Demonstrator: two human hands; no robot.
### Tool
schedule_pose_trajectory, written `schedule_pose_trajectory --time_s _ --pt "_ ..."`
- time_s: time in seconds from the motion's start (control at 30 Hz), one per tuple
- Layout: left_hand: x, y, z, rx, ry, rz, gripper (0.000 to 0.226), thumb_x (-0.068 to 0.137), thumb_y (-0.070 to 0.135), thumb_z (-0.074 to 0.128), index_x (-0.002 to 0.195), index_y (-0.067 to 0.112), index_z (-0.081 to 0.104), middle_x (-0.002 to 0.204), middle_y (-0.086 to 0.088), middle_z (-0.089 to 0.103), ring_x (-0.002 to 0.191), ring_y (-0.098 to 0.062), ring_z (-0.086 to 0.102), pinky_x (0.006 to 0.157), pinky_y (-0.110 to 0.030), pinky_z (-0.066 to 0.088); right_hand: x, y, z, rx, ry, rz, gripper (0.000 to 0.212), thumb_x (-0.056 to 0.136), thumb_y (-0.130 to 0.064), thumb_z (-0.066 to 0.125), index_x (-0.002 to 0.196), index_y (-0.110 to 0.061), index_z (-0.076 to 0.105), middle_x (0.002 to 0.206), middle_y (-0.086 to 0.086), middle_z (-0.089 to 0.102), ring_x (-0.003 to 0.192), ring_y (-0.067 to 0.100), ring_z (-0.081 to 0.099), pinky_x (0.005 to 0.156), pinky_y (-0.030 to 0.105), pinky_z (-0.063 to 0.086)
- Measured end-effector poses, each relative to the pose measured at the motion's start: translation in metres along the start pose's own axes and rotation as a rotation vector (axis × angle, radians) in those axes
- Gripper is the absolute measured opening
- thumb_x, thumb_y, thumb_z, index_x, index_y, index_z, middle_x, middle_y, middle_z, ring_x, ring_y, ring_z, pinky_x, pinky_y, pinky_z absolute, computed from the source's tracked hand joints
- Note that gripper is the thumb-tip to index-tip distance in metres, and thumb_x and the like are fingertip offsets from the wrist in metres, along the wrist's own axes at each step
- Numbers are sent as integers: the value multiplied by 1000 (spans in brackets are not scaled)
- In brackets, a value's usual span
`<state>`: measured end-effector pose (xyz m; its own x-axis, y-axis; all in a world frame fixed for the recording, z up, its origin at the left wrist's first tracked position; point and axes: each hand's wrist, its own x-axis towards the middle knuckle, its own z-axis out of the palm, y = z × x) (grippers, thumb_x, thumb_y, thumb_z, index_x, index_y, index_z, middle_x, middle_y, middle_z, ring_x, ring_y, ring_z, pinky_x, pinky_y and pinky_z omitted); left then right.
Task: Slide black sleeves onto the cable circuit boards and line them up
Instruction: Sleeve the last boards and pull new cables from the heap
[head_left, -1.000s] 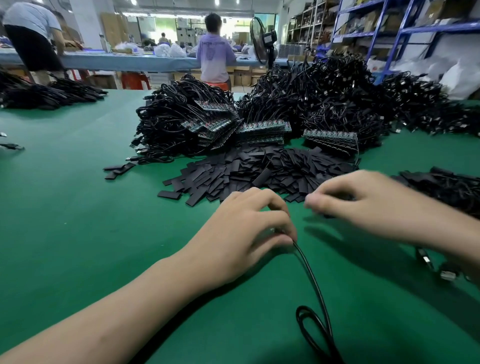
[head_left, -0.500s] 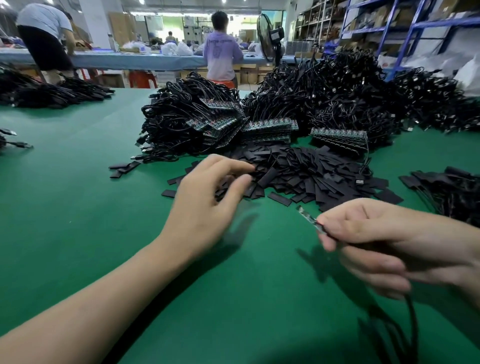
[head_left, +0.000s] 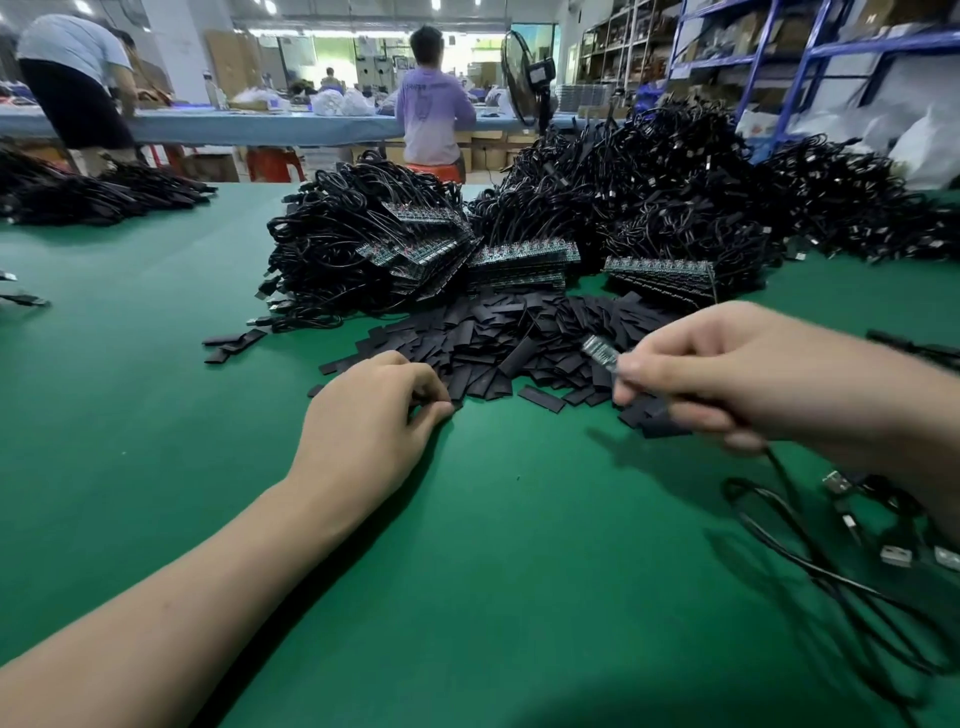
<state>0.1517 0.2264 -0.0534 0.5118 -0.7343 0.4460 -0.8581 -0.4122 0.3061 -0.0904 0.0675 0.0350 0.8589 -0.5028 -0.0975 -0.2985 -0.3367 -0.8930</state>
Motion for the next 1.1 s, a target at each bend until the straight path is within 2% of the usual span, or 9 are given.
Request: schedule_pose_trajectory --time_s 0.1,0.17,0.27,0.4,0.57,0.73,0.9,1.0,1.1 --pt "0 0 -2 2 20 -33 6 88 39 74 88 35 70 85 14 60 83 -12 58 63 -28 37 23 19 38 -529 183 -116 30 94 -46 64 76 -24 74 56 -6 60 43 3 43 43 16 33" --pt "1 -1 -3 -25 29 -64 5 87 37 76 90 36 72 78 16 59 79 -10 56 63 -28 38 26 30 47 -634 325 -123 27 95 -45 63 76 -28 69 59 -6 61 51 3 49 50 20 35" --pt "1 -2 -4 -71 23 -103 8 87 35 75 94 36 75 72 21 59 75 -8 58 65 -27 44 24 43 67 -684 361 -163 26 96 -49 60 78 -31 62 59 -5 59 59 7 53 57 33 40" --pt "1 1 -6 -57 52 -96 18 90 25 66 103 35 75 82 16 68 85 -16 66 73 -33 55 23 46 72 -622 384 -218 24 95 -51 57 80 -33 60 59 -6 57 58 9 52 55 31 34" --pt "3 0 -14 29 116 -4 25 90 20 62 108 35 73 95 12 71 90 -20 66 69 -33 51 23 51 75 -501 387 -247 20 94 -52 57 84 -35 61 61 -1 56 53 8 44 56 33 36" --pt "-9 21 -13 -505 -19 201 29 91 5 65 101 29 77 87 9 71 79 -13 65 74 -35 54 23 51 78 -245 381 -282 15 94 -45 65 88 -31 66 63 -15 57 52 -2 46 56 19 35" --pt "-19 33 -7 -763 -172 127 27 97 5 62 101 28 76 77 4 73 75 -18 68 73 -34 54 23 50 78 -136 301 -265 20 94 -38 69 87 -20 70 80 17 67 66 13 51 68 37 41" --pt "-21 35 -6 -688 -73 229 23 93 4 67 103 23 76 82 9 70 79 -13 68 75 -27 53 24 47 79 -88 276 -257 34 86 -46 64 86 -12 70 83 27 63 69 15 47 67 46 43" --pt "-22 37 -8 -541 49 381 20 85 19 81 105 21 77 87 10 65 79 -6 61 72 -18 48 22 47 78 -18 268 -253 37 83 -47 62 88 -11 71 74 23 59 68 15 43 67 37 34"
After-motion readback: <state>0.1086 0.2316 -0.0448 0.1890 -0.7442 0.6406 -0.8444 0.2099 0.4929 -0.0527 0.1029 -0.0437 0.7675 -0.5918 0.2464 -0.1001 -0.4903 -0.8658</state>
